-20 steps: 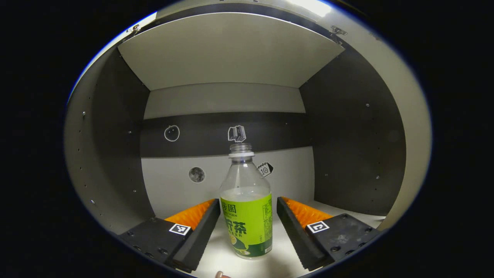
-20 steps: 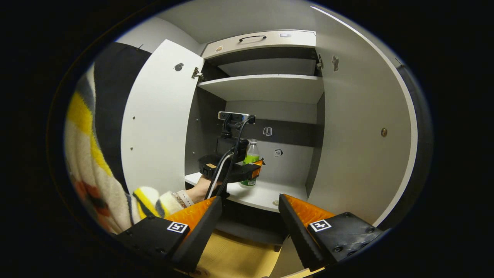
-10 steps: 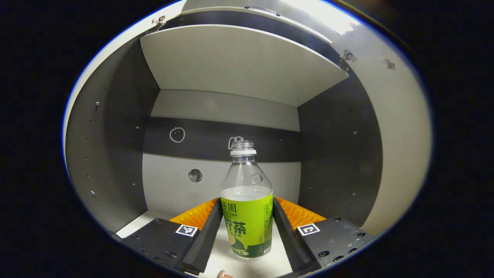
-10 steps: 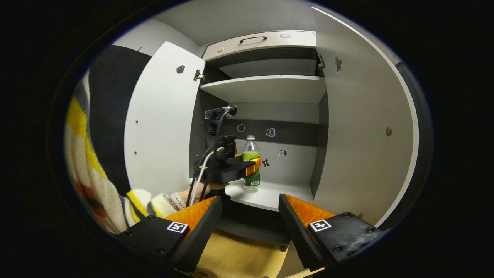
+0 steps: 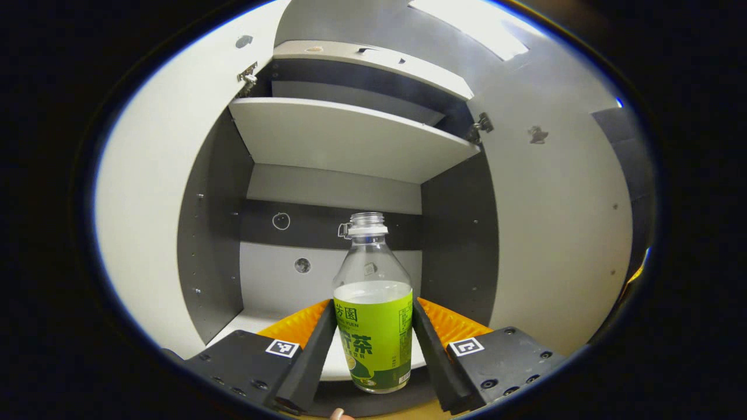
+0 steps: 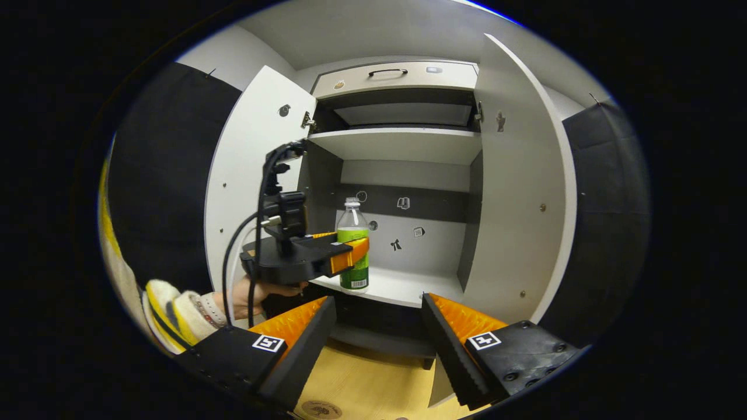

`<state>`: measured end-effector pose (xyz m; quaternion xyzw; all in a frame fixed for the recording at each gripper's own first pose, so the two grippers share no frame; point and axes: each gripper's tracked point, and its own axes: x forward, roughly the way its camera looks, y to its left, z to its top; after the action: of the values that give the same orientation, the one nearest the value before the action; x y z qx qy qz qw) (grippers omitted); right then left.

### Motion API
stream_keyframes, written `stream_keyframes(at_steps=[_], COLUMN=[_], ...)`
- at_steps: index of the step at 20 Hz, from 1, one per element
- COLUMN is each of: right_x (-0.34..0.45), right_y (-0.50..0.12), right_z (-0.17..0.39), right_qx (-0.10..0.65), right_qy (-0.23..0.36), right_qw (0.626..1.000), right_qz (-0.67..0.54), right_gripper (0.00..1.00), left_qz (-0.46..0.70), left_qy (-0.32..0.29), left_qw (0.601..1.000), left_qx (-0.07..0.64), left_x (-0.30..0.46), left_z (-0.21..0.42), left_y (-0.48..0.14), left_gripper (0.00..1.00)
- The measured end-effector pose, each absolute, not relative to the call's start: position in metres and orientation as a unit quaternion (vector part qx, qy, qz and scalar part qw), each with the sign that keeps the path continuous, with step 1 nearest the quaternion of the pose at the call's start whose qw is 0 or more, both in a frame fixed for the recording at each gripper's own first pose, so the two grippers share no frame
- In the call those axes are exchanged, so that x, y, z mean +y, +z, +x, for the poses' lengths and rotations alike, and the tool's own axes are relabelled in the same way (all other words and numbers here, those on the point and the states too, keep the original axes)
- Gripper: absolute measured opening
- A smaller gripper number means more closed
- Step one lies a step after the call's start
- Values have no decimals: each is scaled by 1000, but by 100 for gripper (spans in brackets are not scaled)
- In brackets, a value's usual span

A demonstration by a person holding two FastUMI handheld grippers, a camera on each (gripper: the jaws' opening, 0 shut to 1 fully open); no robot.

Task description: Grasp the bottle in the cabinet with the left hand and place it on the coaster, then close the right door with the right hand and the left door with the left hand.

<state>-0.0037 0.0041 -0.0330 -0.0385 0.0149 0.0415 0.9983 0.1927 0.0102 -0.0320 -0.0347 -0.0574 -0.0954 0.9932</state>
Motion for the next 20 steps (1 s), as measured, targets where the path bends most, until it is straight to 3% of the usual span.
stream_keyframes(at_steps=[3,9,15,20], right_x=[-2,-17,-39,-53], right_y=[-36,-42,-56,-71], right_z=[-29,-50,-39,-38], right_qx=[16,21,27,40], right_qy=[15,-26,-18,25], right_qw=[999,997,998,996], right_qz=[-38,-73,-58,-70], right_gripper=[94,98,98,98], left_qz=[-23,-42,-56,-50], left_qy=[-101,-139,-159,-151], left_qw=[994,989,986,987], left_qx=[-41,2,-4,12], left_x=[9,-17,-53,-81], left_z=[145,70,12,-17], left_y=[-49,-111,-159,-217], left_gripper=[78,78,78,78])
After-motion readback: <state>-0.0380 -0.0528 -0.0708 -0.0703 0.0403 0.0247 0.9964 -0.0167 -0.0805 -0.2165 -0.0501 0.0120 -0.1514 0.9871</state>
